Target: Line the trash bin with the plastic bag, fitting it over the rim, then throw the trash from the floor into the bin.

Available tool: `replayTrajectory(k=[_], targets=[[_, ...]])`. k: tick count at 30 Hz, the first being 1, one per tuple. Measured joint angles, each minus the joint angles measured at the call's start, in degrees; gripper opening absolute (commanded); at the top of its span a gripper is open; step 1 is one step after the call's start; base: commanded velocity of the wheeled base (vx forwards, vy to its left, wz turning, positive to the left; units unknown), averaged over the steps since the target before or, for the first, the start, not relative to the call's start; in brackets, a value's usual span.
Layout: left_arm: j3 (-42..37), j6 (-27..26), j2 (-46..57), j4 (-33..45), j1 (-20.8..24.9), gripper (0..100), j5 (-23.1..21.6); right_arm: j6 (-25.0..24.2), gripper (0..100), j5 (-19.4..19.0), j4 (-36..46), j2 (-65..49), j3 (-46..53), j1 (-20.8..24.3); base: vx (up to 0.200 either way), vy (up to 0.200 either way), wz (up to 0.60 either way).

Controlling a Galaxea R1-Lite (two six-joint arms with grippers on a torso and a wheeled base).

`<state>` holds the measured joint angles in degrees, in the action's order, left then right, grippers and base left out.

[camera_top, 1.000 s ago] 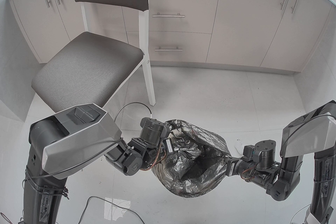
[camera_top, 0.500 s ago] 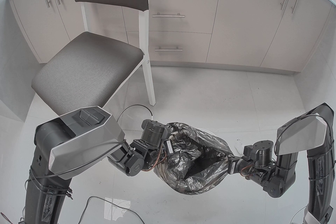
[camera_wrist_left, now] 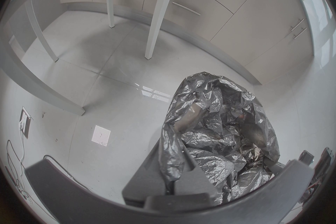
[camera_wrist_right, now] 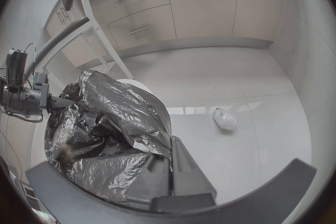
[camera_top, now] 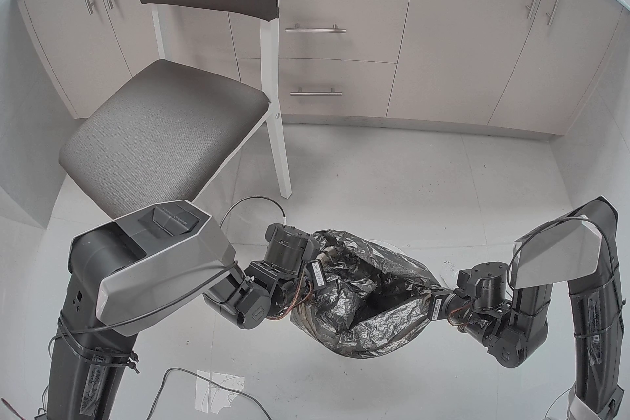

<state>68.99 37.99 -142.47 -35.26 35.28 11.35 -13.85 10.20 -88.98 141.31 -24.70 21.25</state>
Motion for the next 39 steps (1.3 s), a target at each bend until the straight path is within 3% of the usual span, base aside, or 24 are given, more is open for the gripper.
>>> replayTrajectory(k=[18,39], targets=[[2.4,-0.63,-1.38,0.15,-1.44,0,-0.62,3.23,0,1.1,0.0,0.74,-6.47,0.74,0.0,0.0,0.0],[1.0,-0.57,-1.19,0.01,-0.24,0,-0.55,2.74,0,0.82,0.0,2.66,-4.07,-0.89,0.0,0.0,0.0]])
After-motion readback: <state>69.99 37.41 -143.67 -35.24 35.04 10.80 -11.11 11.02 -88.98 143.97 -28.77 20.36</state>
